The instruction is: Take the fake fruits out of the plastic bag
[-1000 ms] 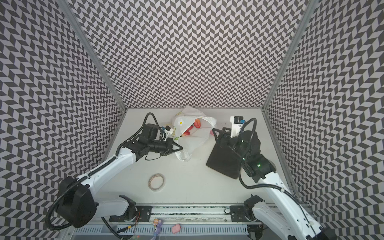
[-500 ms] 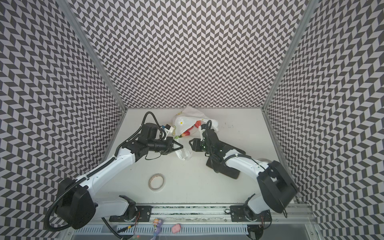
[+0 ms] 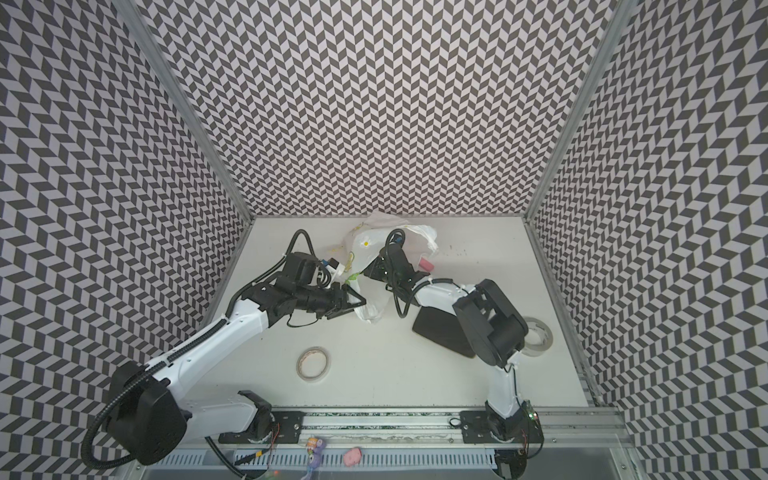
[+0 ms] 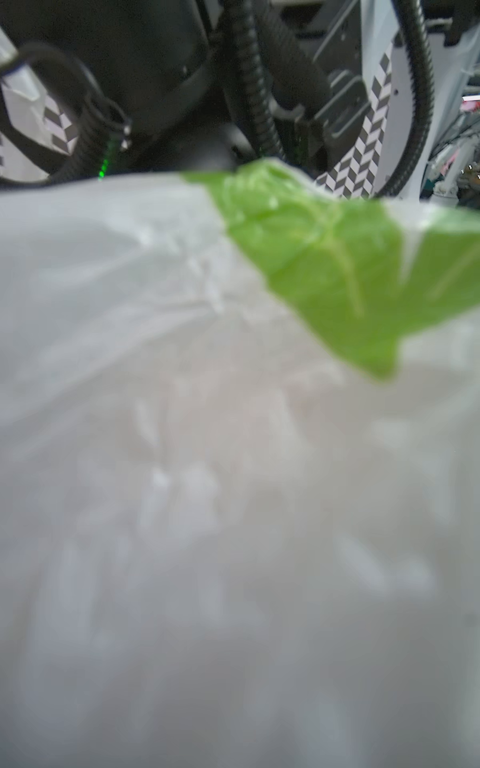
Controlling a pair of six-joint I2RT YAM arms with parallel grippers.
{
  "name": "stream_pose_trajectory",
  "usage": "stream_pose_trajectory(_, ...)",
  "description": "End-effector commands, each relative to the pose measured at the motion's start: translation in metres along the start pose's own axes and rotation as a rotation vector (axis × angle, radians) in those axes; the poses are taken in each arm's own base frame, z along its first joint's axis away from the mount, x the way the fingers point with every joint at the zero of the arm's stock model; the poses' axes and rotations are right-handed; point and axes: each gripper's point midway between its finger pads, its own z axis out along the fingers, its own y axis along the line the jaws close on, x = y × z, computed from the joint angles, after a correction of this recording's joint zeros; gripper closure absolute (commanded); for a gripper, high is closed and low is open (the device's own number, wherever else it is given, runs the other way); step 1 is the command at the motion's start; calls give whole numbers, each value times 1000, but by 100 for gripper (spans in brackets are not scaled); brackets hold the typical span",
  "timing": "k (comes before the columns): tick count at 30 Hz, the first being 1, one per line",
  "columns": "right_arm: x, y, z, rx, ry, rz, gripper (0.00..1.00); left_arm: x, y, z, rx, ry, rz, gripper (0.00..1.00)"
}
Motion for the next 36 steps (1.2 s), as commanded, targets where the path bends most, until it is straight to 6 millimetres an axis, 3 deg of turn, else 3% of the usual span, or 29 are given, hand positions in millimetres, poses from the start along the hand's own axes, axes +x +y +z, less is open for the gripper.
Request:
stream_pose_trajectory(1, -14, 12, 9, -68, -29, 54, 31, -5, -20, -30, -26, -62, 56, 35)
stream_pose_trajectory(4, -17, 7, 11, -75, -20, 66, 31, -22, -40, -57, 4, -159, 81, 31)
stream_pose_trajectory(6, -19, 2, 11, -76, -13, 72, 31, -46, -43, -84, -4, -286, 81, 28)
stream_pose_trajectory(9, -22, -4, 10, -79, 1, 81, 30, -89, -22, -124, -44, -468, 14, 24)
stream_pose_trajectory(11, -26, -5, 8, -84, 0, 80, 30, -110, 5, -135, -83, -527, -87, 24)
stream_pose_trajectory(16, -33, -3, 4, -100, -1, 90, 29, -150, 73, -124, -176, -596, -330, 24)
stream_pose_trajectory(20, -35, -4, 4, -108, 6, 100, 28, -176, 110, -111, -186, -678, -485, 19)
stream_pose_trajectory(23, -37, -3, 4, -112, 7, 104, 26, -186, 133, -86, -175, -644, -573, 12)
stream_pose_trajectory(30, -43, 2, 7, -123, 0, 106, 23, -213, 159, -36, -104, -543, -618, 16)
stream_pose_trajectory(36, -44, 1, 9, -121, 4, 93, 21, -231, 161, -14, -63, -479, -572, 45)
